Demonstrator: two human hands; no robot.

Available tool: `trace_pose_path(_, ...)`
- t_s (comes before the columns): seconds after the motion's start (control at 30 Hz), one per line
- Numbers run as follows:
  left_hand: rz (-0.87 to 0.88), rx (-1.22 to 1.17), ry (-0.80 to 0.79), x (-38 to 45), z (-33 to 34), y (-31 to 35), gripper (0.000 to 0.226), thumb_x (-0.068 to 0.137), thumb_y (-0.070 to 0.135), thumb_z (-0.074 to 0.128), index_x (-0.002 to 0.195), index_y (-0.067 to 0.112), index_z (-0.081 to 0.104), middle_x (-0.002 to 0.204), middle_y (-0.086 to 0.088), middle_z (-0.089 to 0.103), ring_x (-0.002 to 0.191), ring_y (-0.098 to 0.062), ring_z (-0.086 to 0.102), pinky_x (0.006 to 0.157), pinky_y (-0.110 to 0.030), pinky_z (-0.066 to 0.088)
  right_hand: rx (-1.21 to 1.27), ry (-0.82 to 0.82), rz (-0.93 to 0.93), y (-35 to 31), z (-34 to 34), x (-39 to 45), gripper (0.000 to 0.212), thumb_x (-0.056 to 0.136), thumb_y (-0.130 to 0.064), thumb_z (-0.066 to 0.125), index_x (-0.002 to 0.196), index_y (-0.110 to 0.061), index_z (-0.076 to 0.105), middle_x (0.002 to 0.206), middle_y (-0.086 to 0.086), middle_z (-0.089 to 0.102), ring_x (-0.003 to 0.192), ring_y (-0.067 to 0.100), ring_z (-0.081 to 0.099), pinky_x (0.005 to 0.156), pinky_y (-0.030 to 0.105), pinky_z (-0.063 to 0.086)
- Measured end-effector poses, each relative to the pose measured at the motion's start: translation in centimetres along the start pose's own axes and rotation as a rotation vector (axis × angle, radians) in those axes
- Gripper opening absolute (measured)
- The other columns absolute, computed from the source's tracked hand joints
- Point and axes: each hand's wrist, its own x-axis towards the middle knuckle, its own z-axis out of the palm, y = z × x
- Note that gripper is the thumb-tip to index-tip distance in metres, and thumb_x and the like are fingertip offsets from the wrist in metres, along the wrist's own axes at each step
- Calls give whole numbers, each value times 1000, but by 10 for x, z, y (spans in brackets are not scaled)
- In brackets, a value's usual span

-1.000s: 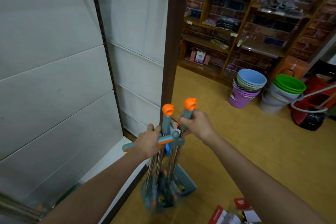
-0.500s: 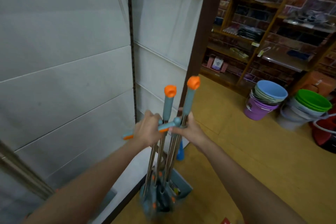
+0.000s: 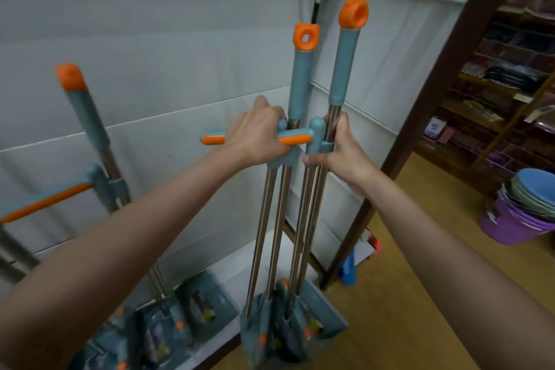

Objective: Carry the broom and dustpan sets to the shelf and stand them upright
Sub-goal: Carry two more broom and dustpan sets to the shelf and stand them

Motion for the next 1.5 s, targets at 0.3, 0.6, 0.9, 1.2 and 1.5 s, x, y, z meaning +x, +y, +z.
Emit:
trace_pose_path(0.3, -106, 63, 66, 7, 2, -43, 44, 71, 28, 71, 110, 17, 55, 109, -9, 46, 89, -28, 55, 78, -42, 50, -24, -99, -85, 9, 42, 45, 64, 75, -5, 74, 115, -19, 26, 118, 3, 47, 107, 18, 48, 97, 44, 47)
trace_pose_path(0.6, -285, 27, -25, 31, 31, -70, 51, 66, 42, 75, 104, 16, 52, 99, -5, 38, 90, -26, 53, 79, -40, 49, -51, -213, -128, 40, 62, 97, 61, 77, -7, 73, 108, -21, 23, 106, -3, 46, 99, 16, 50, 65, 15, 40)
trace_pose_path(0.9, -394, -213, -179, 45, 25, -93, 42, 88, 49, 45, 100, 14, 65, 92, -12, 63, 82, -25, 59, 72, -32, 47, -16, -316, -54, 80, 48, 137, 50, 84, -12, 67, 111, -21, 26, 112, -1, 47, 102, 16, 49, 67, 17, 43)
trace_pose_path(1.2, -455, -178, -166, 48, 28, -98, 17, 92, 30, 51, 100, 17, 59, 88, -5, 59, 70, -15, 56, 66, -25, 44, 26, -410, -13, 84, 37, 155, 29, 85, -21, 66, 106, -21, 46, 100, -1, 54, 106, 28, 60, 79, 45, 58)
trace_pose_path(1.5, -539, -177, -172, 39, 20, -104, 30, 91, 27, 48, 115, 12, 59, 105, -11, 62, 93, -26, 59, 80, -32, 47, 16, -408, 5, 96, 28, 172, 30, 86, -25, 65, 107, -22, 44, 95, -7, 51, 110, 28, 58, 85, 47, 56)
